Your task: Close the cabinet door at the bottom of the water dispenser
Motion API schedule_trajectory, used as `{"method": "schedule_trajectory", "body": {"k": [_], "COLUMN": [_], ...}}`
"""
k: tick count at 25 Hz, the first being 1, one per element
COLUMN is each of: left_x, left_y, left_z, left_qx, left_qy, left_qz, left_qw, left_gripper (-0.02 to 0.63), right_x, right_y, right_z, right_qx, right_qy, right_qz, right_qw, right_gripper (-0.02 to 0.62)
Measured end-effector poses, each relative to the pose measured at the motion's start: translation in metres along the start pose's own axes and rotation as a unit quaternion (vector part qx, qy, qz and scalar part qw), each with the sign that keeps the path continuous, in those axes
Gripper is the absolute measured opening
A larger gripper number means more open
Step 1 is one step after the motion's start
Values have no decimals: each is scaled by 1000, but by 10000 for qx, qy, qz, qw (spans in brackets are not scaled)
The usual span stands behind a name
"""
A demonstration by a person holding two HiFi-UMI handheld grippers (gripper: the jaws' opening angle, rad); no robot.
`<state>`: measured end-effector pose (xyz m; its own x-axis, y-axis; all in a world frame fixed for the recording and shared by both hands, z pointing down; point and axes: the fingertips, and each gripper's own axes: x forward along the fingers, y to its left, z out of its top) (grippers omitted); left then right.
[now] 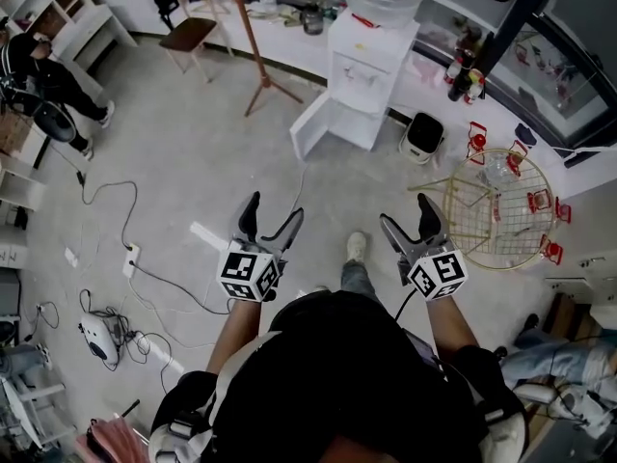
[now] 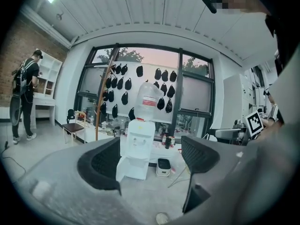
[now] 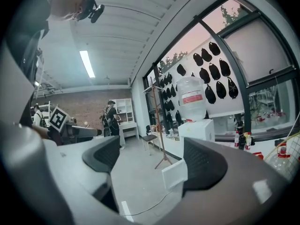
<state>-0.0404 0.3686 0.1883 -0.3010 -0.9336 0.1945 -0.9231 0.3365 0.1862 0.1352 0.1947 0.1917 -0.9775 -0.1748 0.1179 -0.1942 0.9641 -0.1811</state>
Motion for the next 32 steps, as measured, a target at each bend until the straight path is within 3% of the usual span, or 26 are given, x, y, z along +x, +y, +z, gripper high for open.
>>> {"method": "schedule_trajectory", "body": {"k": [13,19,25,32], "left_x": [143,197,237,267], "left_y": [7,12,22,37], "left_z": [42,54,35,-12], "left_qx": [32,97,-95,-159], "left_qy": [-80,-84,107,576], "left_qz": [-29,51,181,280], "left_qw": [10000,9999,9997,9978], "left_gripper": [402,402,402,402], "right_x": [94,129,151,185], "right_y": [-122,-159,-188,-204], "right_z": [41,53,50,9], "right_qx": [-28,-67,0,158], "right_qy": [-214,-167,-70,388], "right_qz": [108,316,426,610], "right_qw": [9997,9993,9991,9973], "right_gripper": [416,410,385,362]}}
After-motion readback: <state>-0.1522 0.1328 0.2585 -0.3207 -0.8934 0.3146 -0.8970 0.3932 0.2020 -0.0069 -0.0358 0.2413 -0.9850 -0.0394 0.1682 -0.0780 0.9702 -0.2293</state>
